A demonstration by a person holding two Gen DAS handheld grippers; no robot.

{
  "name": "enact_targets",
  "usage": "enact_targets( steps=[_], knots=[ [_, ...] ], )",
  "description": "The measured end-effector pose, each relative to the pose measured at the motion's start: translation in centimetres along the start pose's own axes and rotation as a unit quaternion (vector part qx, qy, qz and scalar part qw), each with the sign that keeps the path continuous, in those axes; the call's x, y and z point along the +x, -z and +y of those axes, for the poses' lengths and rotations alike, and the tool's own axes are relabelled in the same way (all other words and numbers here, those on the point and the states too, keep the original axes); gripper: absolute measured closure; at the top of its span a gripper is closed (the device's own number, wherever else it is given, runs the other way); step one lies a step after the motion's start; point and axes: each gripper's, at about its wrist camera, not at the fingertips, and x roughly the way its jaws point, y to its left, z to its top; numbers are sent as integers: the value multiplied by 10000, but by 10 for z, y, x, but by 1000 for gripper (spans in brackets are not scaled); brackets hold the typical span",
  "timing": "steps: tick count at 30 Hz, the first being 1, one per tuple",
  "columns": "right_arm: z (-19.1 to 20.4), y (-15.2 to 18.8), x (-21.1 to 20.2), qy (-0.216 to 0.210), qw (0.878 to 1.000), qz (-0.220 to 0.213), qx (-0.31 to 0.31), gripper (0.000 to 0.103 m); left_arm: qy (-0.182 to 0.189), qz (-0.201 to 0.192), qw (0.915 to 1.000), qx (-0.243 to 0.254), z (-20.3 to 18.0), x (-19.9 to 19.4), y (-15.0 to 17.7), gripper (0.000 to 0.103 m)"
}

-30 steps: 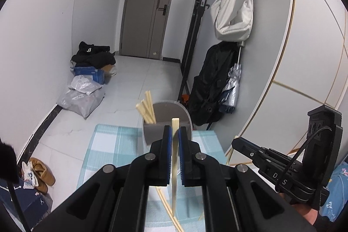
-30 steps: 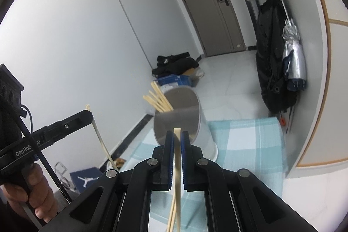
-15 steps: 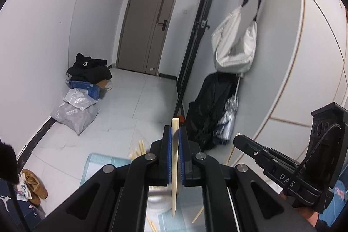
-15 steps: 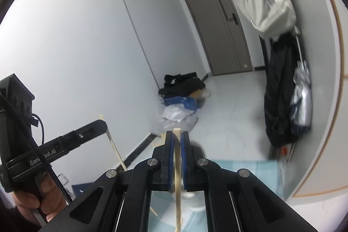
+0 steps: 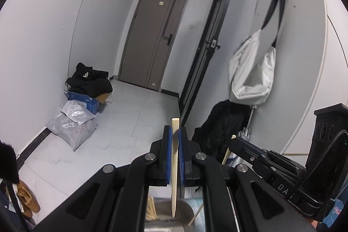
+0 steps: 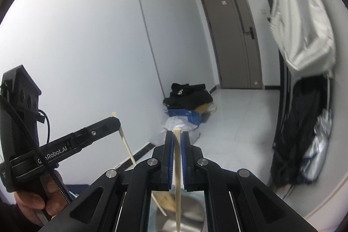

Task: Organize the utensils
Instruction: 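Lift both held chopsticks and carry them over the white holder, then lower both chopsticks into the holder and open both tools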

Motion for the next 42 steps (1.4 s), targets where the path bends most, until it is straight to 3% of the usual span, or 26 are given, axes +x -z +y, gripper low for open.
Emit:
enact_targets(
  steps=[12, 25, 34, 42],
  knots=[
    [-10, 22, 56, -53, 9994, 225, -247, 97, 120, 183, 9998, 11, 15, 33, 32, 100],
    [-13, 40, 68, -195, 9982, 300, -474, 97, 113, 289, 9995, 0, 21, 38, 41, 100],
    [-5, 56, 72, -364, 9962, 457, -653, 97, 156, 853, 9958, 288, 15, 39, 57, 100],
    [-3, 77, 74, -425, 9946, 770, -542, 96, 237, 1332, 9905, 236, 21, 40, 65, 100]
  ],
)
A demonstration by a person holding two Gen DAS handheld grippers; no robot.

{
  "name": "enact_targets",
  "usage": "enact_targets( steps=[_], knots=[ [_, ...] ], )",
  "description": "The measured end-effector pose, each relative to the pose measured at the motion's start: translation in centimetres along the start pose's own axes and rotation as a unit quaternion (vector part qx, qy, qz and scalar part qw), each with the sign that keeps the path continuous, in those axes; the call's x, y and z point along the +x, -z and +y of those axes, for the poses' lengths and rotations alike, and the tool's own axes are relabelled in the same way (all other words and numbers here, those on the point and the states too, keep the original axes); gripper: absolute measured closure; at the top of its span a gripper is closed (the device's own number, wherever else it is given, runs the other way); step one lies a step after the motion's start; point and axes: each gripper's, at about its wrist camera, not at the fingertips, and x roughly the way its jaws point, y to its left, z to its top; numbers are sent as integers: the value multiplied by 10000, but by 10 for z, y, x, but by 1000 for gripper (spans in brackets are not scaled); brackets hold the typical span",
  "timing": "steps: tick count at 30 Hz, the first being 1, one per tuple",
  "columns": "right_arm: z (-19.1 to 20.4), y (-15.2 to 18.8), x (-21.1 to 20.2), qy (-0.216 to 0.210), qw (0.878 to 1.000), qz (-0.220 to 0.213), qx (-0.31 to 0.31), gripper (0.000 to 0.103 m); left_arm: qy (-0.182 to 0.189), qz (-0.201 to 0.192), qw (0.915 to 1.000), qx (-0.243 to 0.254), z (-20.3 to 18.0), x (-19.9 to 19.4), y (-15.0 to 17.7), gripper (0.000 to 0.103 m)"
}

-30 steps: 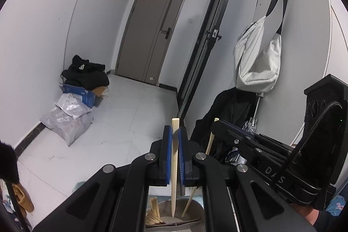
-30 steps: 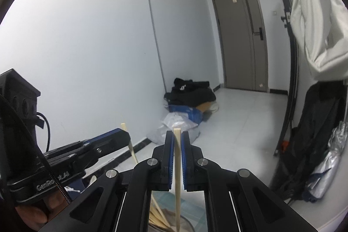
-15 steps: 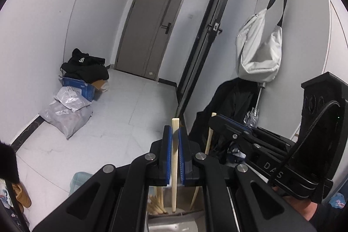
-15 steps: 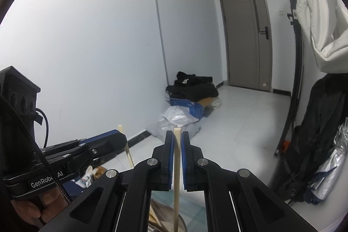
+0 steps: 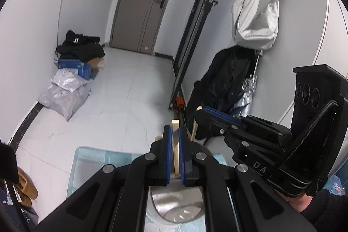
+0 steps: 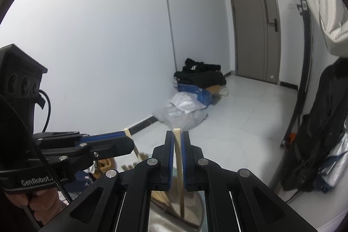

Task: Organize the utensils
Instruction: 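Lower both chopsticks into the holder and open both tools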

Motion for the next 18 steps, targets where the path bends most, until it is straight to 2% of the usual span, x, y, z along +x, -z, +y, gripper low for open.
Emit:
enact_targets(
  steps=[4, 7, 9, 11, 13, 16, 18],
  knots=[
    [2, 4, -1, -85, 9999, 89, 36, 94, -188, 313, 9993, -102, 2, 3, 10, 95],
    [5, 8, -6, -58, 9998, 132, 104, 94, -297, 291, 9989, -222, 6, -5, 15, 92],
    [7, 13, -13, 5, 9997, 117, 192, 91, -431, 222, 9985, -267, 6, -14, 17, 78],
    [6, 17, -21, 72, 9995, 121, 294, 87, -546, 72, 9978, -359, 8, -23, 18, 46],
    [7, 20, -28, 147, 9992, 120, 353, 81, -621, -132, 9969, -469, 10, -33, 18, 39],
    [10, 26, -42, 217, 9987, 78, 457, 71, -796, -197, 9954, -501, 8, -43, 19, 35],
    [13, 29, -51, 255, 9984, 53, 505, 69, -901, -255, 9945, -461, 4, -49, 20, 30]
  ],
)
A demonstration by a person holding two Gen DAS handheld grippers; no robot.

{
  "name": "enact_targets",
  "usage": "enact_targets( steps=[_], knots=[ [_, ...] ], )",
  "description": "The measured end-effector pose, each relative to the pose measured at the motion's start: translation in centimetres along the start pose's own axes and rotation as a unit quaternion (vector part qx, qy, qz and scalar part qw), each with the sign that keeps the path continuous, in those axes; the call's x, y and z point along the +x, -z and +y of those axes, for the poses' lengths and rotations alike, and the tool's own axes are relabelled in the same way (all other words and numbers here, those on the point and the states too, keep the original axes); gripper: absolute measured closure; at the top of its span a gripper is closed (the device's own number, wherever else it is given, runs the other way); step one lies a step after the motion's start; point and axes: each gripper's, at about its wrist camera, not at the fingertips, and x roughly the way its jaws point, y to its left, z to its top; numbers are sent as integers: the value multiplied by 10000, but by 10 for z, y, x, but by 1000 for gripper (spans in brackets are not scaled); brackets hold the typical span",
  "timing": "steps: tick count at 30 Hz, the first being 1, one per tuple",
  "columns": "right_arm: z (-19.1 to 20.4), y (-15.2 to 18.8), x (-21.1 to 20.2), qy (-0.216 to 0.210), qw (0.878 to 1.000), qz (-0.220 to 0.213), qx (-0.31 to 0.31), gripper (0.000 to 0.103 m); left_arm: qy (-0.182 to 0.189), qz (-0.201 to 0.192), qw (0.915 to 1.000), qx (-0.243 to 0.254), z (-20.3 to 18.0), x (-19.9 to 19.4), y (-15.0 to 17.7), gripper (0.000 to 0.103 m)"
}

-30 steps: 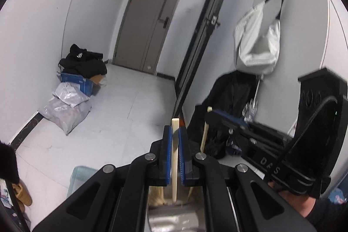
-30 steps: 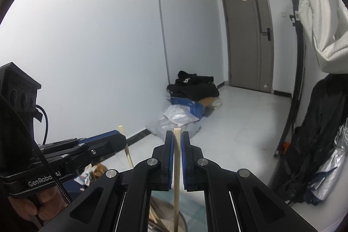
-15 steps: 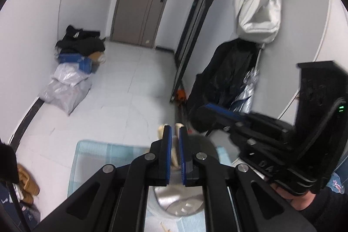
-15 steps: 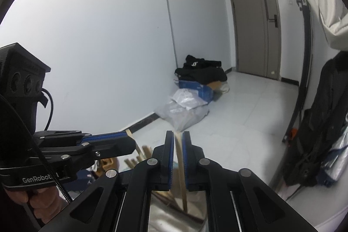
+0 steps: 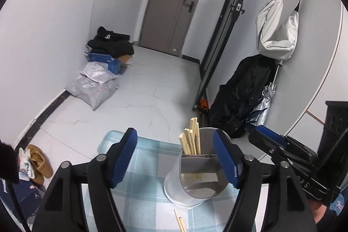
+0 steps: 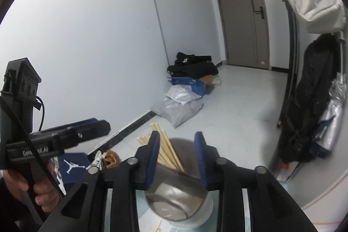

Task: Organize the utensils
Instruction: 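Lower both chopsticks into the holder and open both tools, then withdraw both tools from the holder and move them to the last chopsticks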

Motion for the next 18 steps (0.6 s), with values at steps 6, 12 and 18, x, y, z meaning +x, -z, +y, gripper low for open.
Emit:
enact_targets(
  steps=[6, 12, 18],
  knots=[
    [12, 8, -25, 83, 9998, -139, 84, 53, -169, -343, 9992, 81, -7, -25, 5, 19],
    [25, 17, -48, 161, 9994, -285, 143, 40, -274, -519, 9980, 225, -13, -41, 14, 11],
    [33, 29, -66, 248, 9987, -395, 226, 34, -364, -665, 9965, 355, -13, -54, 25, 7]
  ],
)
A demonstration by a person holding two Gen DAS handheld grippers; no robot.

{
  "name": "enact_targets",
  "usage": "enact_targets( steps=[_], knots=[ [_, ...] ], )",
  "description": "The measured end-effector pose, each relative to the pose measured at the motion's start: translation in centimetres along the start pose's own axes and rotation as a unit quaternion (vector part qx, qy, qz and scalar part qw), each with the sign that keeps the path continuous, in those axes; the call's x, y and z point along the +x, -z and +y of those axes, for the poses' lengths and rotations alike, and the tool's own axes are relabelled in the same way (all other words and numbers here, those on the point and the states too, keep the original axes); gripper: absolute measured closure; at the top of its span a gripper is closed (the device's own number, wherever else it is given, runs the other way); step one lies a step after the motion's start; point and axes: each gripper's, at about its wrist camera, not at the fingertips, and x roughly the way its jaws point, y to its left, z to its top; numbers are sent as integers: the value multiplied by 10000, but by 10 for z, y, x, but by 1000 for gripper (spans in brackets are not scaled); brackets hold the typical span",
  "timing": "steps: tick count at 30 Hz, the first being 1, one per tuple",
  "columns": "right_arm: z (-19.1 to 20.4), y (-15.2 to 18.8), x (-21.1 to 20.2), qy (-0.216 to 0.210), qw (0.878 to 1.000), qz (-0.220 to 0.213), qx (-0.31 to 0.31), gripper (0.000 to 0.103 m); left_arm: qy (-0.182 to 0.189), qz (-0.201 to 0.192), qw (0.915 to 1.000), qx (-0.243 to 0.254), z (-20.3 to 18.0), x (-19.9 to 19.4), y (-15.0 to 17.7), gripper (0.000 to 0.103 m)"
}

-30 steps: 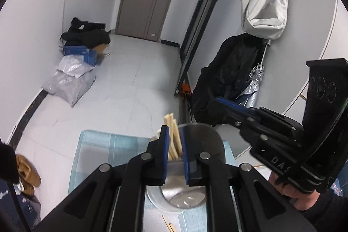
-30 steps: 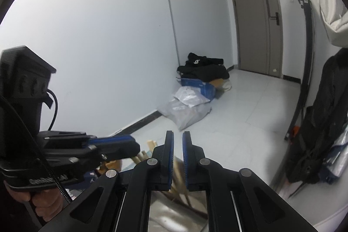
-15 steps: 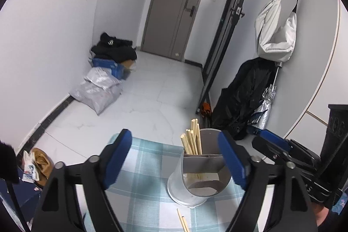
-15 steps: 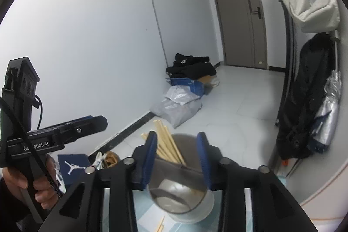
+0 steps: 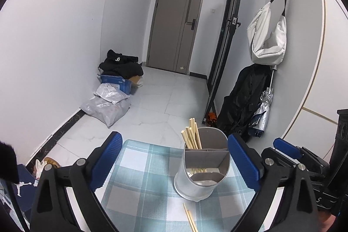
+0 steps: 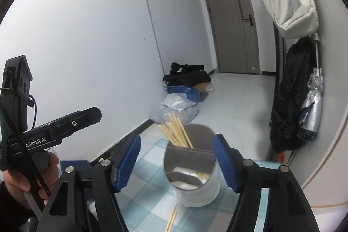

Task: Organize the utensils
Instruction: 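Withdraw both tools from the holder and move them to the last chopsticks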

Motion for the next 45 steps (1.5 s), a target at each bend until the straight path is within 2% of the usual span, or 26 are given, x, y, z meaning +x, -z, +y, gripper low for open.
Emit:
enact_targets(
  steps=[17, 25, 36, 40, 45],
  knots=[
    [7, 42, -23, 269, 9995, -84, 121, 25, -182, -118, 9996, 186, -2, -14, 34, 6],
    [11, 61, -23, 356, 9993, 13, -79, 23, -307, 81, 9995, 45, 3, 0, 54, 6],
    [-7, 96, 12, 577, 9942, 885, 178, 23, -406, 709, 9966, -128, 23, 31, 87, 6],
    [-14, 110, 31, 637, 9887, 1292, 419, 23, -448, 987, 9937, -283, 33, 43, 94, 6],
    [-7, 136, 66, 890, 9757, 1988, 219, 23, -486, 1120, 9923, -218, 35, 47, 94, 6]
  ],
)
